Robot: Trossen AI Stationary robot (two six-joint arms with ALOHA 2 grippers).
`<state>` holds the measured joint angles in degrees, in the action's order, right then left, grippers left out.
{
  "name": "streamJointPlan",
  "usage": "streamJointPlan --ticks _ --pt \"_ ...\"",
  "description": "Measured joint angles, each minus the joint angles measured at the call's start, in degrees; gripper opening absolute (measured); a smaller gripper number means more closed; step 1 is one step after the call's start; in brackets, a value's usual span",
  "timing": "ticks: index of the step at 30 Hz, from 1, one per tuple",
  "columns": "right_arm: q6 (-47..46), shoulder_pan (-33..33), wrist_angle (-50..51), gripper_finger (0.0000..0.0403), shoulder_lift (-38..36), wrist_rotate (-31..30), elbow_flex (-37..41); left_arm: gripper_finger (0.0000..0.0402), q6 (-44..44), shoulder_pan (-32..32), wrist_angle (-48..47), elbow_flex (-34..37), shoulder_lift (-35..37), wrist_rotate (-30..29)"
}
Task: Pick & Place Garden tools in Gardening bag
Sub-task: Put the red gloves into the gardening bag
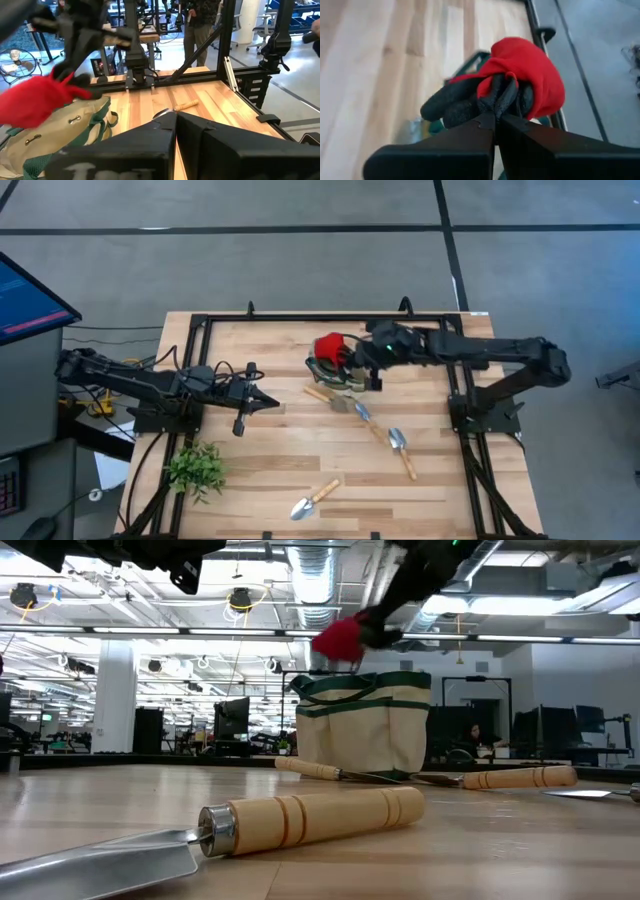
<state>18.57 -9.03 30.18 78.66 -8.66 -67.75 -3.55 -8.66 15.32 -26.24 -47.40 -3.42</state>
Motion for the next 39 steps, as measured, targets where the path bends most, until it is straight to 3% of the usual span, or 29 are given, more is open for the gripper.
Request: streamJointPlan --ticks 14,27,39 --pt "1.5 -6.3 1.6 0.0 12.5 7.2 0.0 0.0002 0.0 0.0 -0.1 0.0 0.0 0.2" --pt "2.0 -2.9 4.9 0.0 6.4 3.6 0.1 0.0002 -0.6 0.1 -0.1 0.0 0.0 -0.1" --pt "2.4 -5.1 5.8 0.0 4.3 6.8 0.1 0.0002 -0.6 0.1 -0.1 0.0 0.0 0.0"
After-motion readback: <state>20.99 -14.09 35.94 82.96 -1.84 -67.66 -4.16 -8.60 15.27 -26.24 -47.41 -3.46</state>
